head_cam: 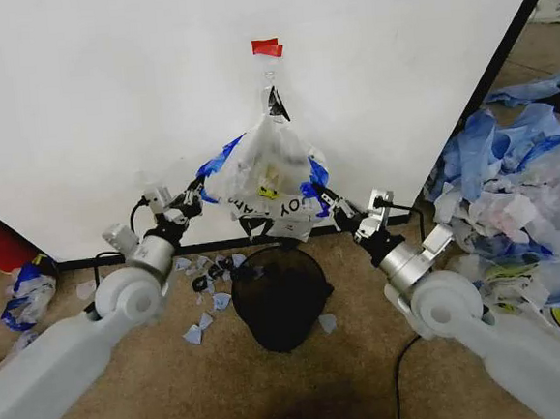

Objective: Pick up the garbage bag from the wall and place it over the trash bin.

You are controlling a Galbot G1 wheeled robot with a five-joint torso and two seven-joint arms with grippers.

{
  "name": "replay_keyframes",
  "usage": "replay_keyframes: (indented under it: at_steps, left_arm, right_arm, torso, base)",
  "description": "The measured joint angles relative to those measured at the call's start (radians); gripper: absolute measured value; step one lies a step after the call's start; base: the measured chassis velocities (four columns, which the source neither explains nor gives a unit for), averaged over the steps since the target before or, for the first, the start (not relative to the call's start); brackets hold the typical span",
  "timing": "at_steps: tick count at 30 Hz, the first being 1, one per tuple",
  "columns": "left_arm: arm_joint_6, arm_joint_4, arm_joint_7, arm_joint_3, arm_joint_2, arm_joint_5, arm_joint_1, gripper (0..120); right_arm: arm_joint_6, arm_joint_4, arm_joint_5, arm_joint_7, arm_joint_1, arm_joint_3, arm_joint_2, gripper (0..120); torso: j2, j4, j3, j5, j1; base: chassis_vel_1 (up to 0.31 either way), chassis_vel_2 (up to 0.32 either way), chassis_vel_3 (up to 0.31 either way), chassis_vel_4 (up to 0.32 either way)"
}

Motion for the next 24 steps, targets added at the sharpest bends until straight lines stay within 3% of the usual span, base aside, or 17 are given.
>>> replay_keyframes:
  at_steps: [19, 24]
  left_arm:
    - [-0.004, -0.226, -0.108, -0.13, 0.057, 0.099, 0.258, 0]
    - [-0.005, -0.243, -0.123, -0.139, 0.06, 0.117, 0.295, 0]
  right_arm:
    - [0.021, 0.092, -0.05, -0.015, -0.103, 0.025, -0.071, 0]
    - [0.027, 0.095, -0.057, -0.018, -0.108, 0.025, -0.074, 0]
  torso:
    - [0.0, -0.0001, 0.0, 0.0001, 0.0]
    - [0.0, 0.0, 0.0, -0.0001, 0.0]
  base:
    - [0.0, 0.0, 0.0, 0.0]
    - [0.0, 0.0, 0.0, 0.0]
